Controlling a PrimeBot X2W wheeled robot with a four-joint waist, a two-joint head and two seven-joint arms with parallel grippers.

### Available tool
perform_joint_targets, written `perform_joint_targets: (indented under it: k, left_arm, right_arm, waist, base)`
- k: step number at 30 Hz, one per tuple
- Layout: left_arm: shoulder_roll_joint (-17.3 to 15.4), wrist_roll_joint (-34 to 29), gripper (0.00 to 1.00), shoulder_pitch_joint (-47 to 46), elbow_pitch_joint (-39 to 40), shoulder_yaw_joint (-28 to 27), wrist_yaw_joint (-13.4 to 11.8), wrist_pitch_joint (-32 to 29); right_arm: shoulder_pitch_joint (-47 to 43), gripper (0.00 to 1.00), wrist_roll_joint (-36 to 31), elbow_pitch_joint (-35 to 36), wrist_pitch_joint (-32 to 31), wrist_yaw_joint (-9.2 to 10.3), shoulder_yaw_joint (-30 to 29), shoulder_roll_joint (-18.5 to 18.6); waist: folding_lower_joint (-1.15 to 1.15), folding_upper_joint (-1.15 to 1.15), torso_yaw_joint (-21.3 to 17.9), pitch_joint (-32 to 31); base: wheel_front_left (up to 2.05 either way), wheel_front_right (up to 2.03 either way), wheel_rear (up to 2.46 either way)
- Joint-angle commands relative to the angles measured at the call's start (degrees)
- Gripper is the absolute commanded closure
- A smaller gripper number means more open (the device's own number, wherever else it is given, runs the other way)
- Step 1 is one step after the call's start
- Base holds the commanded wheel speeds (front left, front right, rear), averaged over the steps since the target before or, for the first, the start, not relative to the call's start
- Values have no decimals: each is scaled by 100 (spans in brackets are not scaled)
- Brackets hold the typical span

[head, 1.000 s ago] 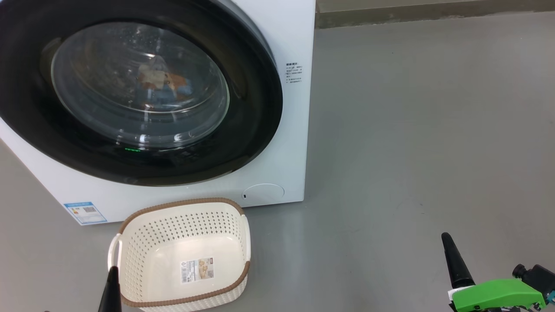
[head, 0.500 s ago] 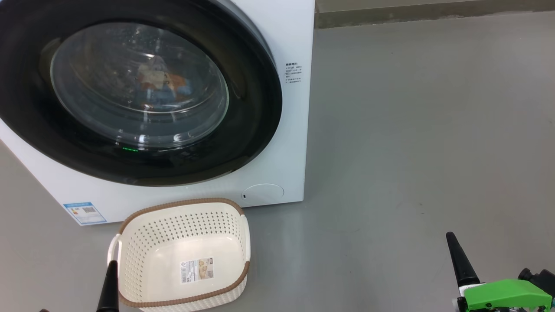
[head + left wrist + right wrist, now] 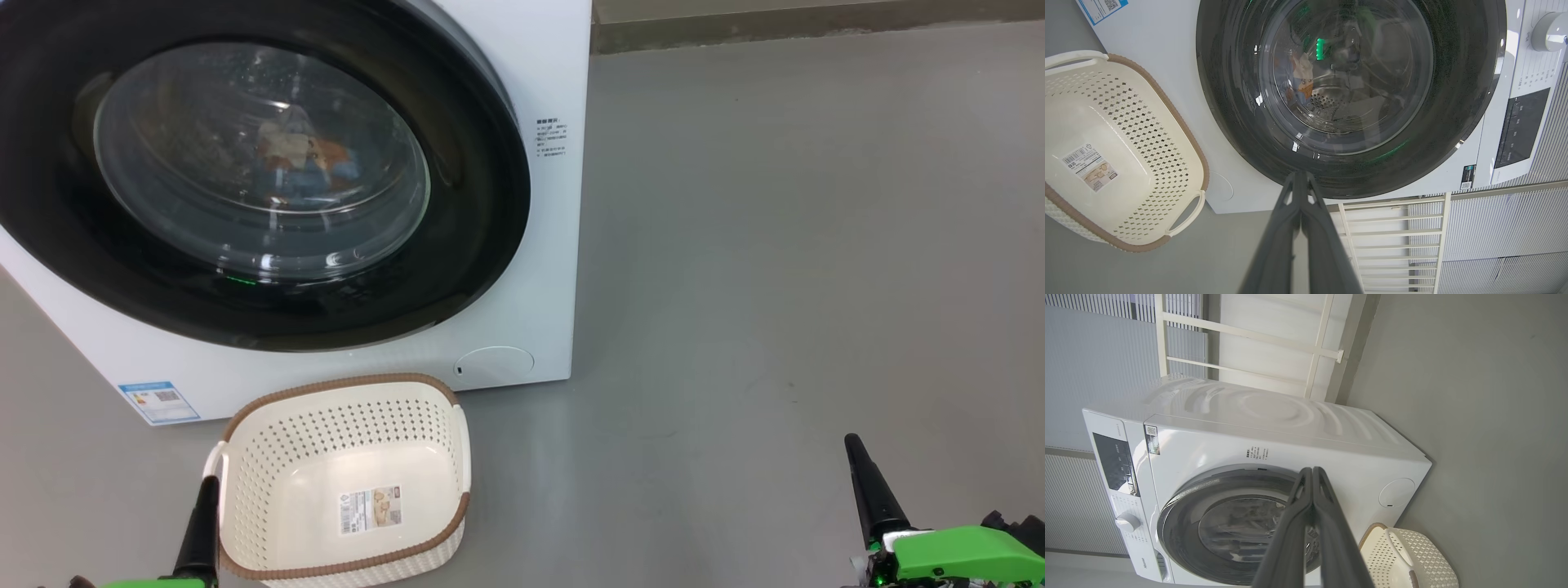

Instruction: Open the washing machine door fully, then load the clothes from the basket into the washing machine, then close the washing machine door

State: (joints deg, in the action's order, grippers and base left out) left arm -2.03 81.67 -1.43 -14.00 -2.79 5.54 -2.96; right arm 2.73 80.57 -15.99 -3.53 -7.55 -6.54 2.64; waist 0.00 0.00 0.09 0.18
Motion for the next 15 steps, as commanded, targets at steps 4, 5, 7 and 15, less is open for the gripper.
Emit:
perform_joint_targets:
  k: [4, 5, 7, 15]
  left_arm:
    - [-134, 355, 100, -323, 79, -212, 118, -92]
    - [-135, 420, 100, -336, 72, -219, 125, -109]
    - [-136, 550, 100, -361, 58, -233, 138, -143]
    - [-143, 1072, 100, -461, 2, -290, 190, -278]
  right_arm:
    - [307, 100, 412, 180, -99, 5, 62, 23]
    - [310, 100, 477, 181, -116, 5, 57, 23]
    - [317, 100, 605, 184, -150, 5, 46, 23]
    - [343, 100, 1117, 196, -285, 6, 5, 24]
  waist:
    - [0, 0, -2, 0]
    - [0, 0, -3, 0]
    - [0, 0, -4, 0]
    - [0, 0, -9, 0]
  base:
    - [0, 0, 0]
    - [0, 0, 0]
    - [0, 0, 0]
    - [0, 0, 0]
